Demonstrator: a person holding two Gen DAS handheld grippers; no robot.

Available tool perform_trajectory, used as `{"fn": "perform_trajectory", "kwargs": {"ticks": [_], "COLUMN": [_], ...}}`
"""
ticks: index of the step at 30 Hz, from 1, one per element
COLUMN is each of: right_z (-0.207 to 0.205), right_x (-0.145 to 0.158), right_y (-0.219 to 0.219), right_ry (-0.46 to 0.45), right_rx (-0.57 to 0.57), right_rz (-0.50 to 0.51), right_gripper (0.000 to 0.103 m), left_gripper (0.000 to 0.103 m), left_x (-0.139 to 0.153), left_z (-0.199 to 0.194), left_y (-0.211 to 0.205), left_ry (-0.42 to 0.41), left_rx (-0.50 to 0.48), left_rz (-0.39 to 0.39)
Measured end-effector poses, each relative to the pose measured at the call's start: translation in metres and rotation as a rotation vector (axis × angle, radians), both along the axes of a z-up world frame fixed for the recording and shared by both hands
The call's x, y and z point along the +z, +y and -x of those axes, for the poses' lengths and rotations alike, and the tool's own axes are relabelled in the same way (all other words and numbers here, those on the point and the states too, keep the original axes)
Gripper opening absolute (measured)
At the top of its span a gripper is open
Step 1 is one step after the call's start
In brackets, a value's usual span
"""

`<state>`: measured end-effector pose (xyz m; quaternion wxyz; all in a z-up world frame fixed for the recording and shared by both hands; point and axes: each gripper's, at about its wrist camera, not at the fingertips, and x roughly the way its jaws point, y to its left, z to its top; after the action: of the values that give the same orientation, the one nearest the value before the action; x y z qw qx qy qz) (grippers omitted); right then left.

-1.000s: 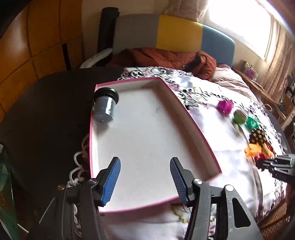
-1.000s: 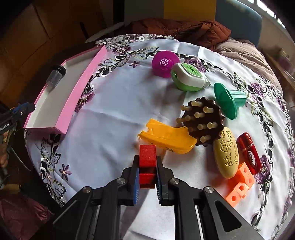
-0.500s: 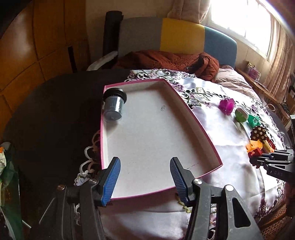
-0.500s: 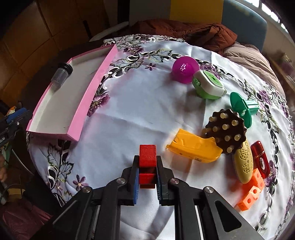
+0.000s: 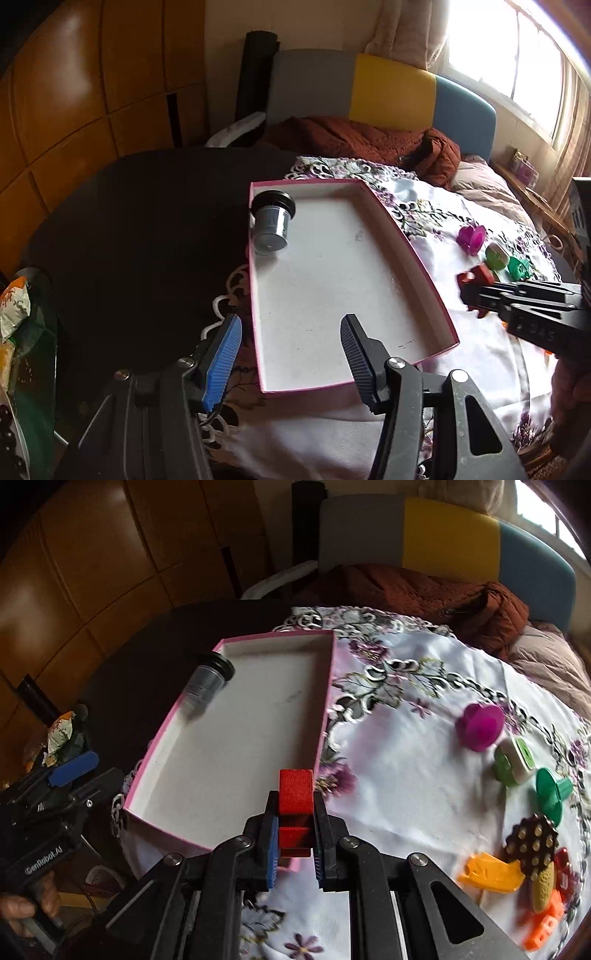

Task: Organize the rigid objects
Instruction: 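Carry the red block into the pink box and open the right tool, then move both tools back from the box toward the remaining toys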

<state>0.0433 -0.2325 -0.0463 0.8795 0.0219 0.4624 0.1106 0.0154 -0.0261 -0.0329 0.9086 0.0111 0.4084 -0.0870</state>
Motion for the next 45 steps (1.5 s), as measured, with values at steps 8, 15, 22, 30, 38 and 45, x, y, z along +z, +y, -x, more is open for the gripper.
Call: {"fn": "perform_trajectory", "kwargs": {"ticks": [8, 15, 22, 30, 38, 45], "right_z": [-0.038, -0.061, -0.078, -0.098, -0.076, -0.044], "right_x": [-0.007, -0.020, -0.037, -0.056, -0.035, 0.010], "right_y": [0.072, 0.119, 0.149, 0.164, 0.156, 0.145], "right_ry": [-0.009, -0.022, -0.023, 0.003, -0.085, -0.213], "right_rx": [0.056, 0.051, 0.042, 0.022, 0.007, -0.025], "right_rz": [0.037, 0.129, 0.169, 0.208, 0.202, 0.195], "right_gripper": [0.015, 0.015, 0.015, 0.016, 0.032, 0.042], "left_gripper": [0.057, 0.057, 0.057, 0.056, 0.057, 0.057], "left_x": [-0.002, -0.007, -0.016, -0.024, -0.028, -0.024], "left_z": [-0.003, -0.008, -0.013, -0.017, -0.017, -0.014], "left_y": [0.029, 0.063, 0.087, 0.096, 0.102, 0.096], "left_ry": [-0.001, -0.001, 0.016, 0.027, 0.030, 0.019], "left_rx": [0.085, 0.186, 0.263, 0.289, 0.318, 0.310], "left_rz": [0.015, 0.022, 0.012, 0.003, 0.007, 0.012]}}
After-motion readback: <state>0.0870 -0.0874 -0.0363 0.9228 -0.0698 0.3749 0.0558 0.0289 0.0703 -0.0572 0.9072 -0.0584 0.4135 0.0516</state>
